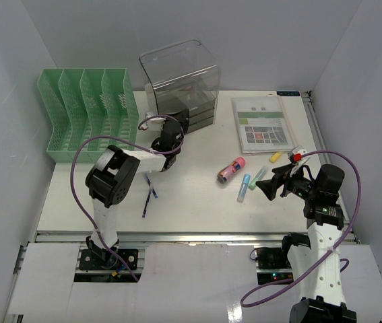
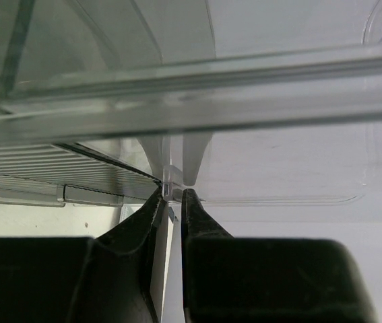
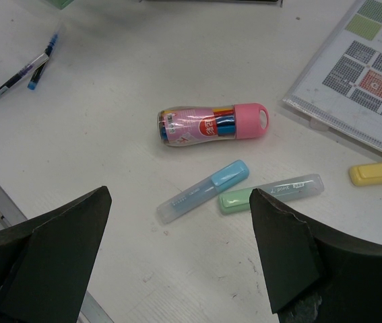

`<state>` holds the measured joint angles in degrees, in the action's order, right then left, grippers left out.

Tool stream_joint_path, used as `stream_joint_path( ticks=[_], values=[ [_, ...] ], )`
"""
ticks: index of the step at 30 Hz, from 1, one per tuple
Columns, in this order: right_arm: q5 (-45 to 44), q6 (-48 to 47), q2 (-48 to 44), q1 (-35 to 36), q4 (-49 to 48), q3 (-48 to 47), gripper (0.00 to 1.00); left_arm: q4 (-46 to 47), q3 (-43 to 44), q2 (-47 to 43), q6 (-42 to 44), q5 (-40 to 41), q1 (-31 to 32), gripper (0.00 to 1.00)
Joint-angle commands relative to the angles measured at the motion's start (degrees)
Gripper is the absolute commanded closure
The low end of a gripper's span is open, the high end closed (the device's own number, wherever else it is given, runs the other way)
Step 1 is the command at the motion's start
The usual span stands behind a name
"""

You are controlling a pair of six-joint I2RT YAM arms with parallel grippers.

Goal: Organize the desk

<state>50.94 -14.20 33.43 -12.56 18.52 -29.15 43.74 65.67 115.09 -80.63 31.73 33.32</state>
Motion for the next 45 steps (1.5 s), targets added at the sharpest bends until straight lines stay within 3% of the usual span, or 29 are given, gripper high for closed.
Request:
stream_joint_path(
  ticks=[1, 12, 17, 26, 30, 36, 45],
  values=[
    [0.41, -0.83, 0.06, 0.25, -0.22, -1.7, 0.1, 2.89, -1.38, -1.65, 1.51, -1.18, -0.66, 1.0],
    [2.32, -0.72, -0.12, 0.34, -1.31, -1.31, 0.1, 6.98, -9.14, -10.94, 4.81, -6.33, 1.49, 1.0],
    [5.09, 3.08, 1.67, 0.34, -7.06, 0.38, 0.1, 6.82, -13.18, -15.42, 5.12, -7.72, 1.58, 1.0],
    [14.87, 1.28, 16.11, 2.25, -4.43, -13.49, 0.1, 5.76, -13.61, -17.57, 4.56, -10.29, 1.59, 1.0],
    [11.1, 6.1, 23.43, 10.21, -7.27, -19.06, 0.1, 5.36, -13.5, -18.6, 3.9, -11.03, 1.58, 1.0],
    [6.38, 17.27, 39.6, 21.16, -17.77, -27.77, 0.1, 4.19, -14.22, -20.7, 4.28, -11.38, 1.58, 1.0],
    [13.14, 36.27, 59.72, 22.05, -42.7, -39.67, 0.04, 4.1, -15.37, -22.56, 4.84, -12.88, 1.51, 1.0]
  ],
)
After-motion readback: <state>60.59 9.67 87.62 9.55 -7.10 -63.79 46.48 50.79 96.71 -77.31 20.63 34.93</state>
